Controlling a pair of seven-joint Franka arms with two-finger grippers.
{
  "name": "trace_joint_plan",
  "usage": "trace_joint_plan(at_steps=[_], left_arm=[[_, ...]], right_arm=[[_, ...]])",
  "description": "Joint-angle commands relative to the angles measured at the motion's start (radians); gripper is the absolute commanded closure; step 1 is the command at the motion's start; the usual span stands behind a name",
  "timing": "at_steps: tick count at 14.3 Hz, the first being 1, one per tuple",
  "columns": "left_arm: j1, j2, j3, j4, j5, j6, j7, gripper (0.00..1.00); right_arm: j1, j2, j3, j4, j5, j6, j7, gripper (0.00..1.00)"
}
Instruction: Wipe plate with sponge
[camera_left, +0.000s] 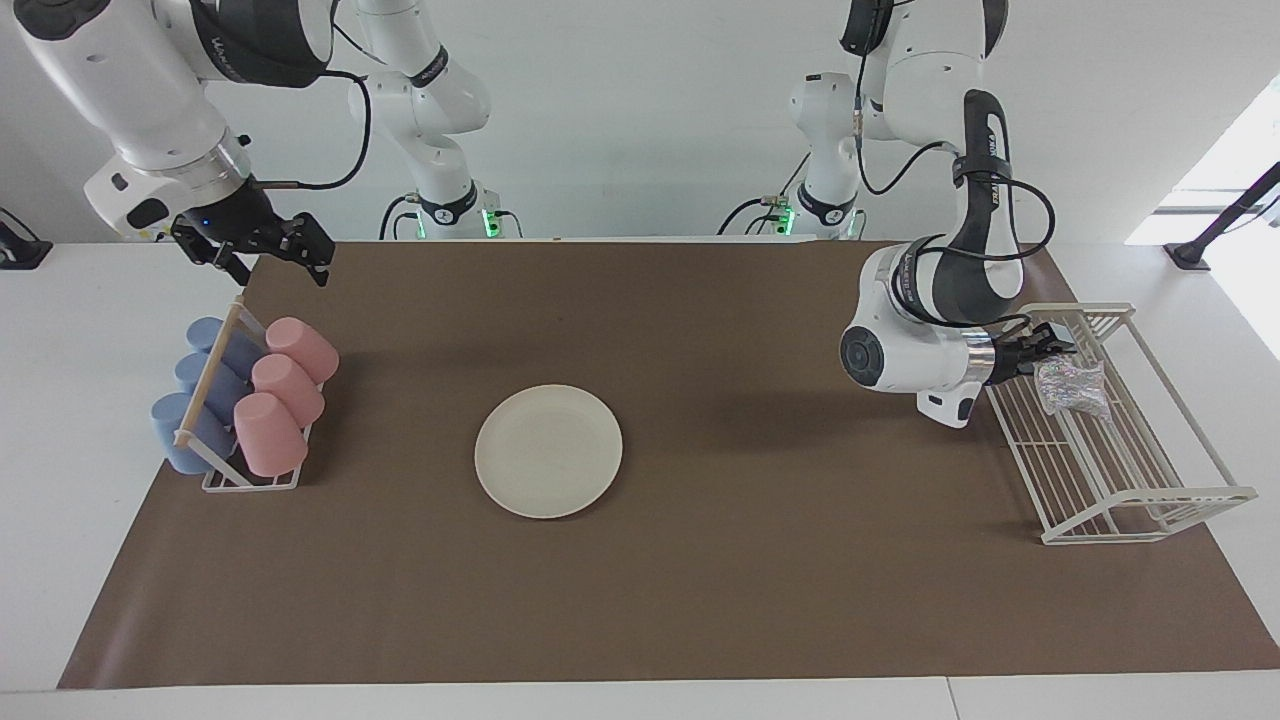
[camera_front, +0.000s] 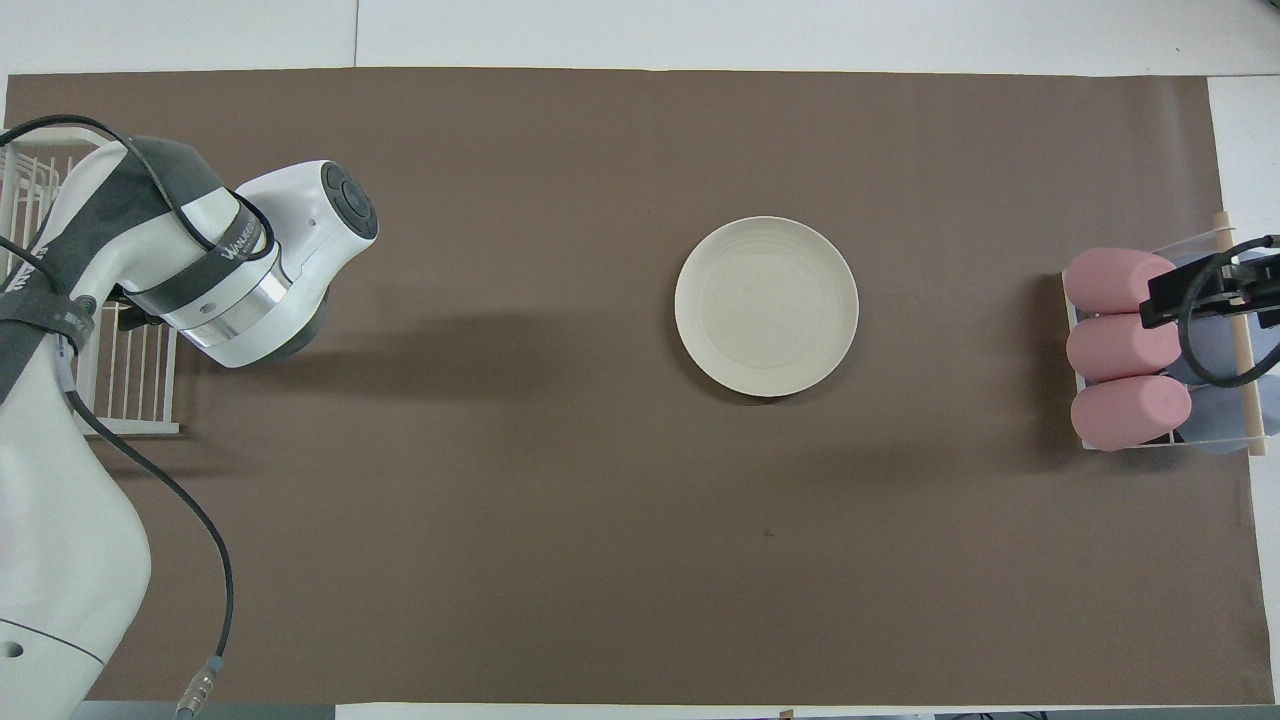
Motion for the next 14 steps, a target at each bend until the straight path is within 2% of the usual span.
trace_joint_plan(at_steps=[1,4,7,12,14], left_arm=[[0.015,-0.019,-0.008,-0.014,0.001,0.024,-0.006,0.0],[0.019,-0.035,-0.011,0.013,-0.022,0.033,0.018,0.0],[0.046,-0.097,-0.008,0.114,-0.233,0.052,0.07,0.0],[0.056,-0.173,0.003,0.237,-0.489,0.048,0.092,0.0],[0.145,-0.245,-0.003,0.237,-0.673,0.067,0.118,0.0]], right_arm=[[-0.003,-0.019,0.001,-0.021,0.017,0.015,-0.022,0.0],[-0.003,-0.019,0.001,-0.021,0.017,0.017,-0.022,0.0],[-0.003,-0.019,0.001,-0.021,0.017,0.017,-0.021,0.0],[-0.003,-0.019,0.001,-0.021,0.017,0.017,-0.019,0.0],[-0.003,-0.019,0.002,-0.021,0.017,0.017,-0.019,0.0]])
